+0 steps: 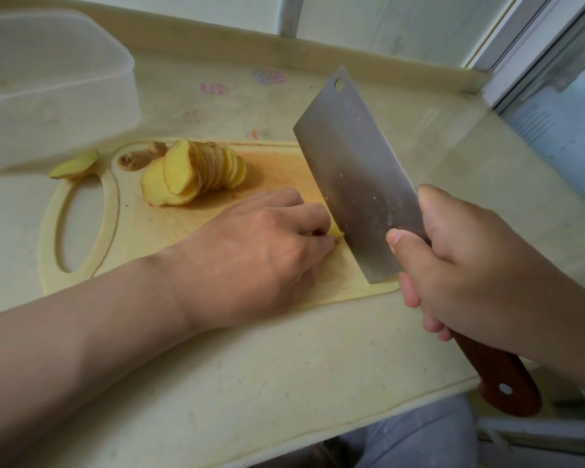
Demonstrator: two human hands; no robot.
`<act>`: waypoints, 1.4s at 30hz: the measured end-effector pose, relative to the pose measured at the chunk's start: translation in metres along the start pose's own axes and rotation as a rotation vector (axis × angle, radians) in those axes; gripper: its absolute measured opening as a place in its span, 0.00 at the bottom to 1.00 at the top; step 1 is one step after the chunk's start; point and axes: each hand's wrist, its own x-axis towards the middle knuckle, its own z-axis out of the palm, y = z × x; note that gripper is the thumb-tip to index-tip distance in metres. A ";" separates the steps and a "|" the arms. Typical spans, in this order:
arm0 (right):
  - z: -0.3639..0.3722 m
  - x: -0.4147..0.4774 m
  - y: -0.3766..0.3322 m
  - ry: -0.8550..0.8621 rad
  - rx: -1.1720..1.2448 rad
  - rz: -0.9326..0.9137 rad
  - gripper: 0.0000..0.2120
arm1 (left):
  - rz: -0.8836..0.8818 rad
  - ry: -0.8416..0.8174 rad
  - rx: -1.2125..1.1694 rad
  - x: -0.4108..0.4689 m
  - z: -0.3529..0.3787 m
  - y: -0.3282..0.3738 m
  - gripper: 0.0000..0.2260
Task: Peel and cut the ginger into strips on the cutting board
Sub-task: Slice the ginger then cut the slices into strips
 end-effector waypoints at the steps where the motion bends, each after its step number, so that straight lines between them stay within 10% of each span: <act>1: -0.001 0.001 0.000 -0.008 -0.006 0.004 0.13 | 0.003 0.001 0.002 0.000 0.000 0.000 0.14; 17: -0.016 0.030 -0.020 -0.236 -0.118 0.089 0.11 | 0.000 0.001 -0.002 0.000 0.000 -0.002 0.13; 42: -0.010 0.020 -0.003 -0.118 -0.048 -0.008 0.12 | -0.065 0.029 0.026 -0.002 0.000 -0.001 0.12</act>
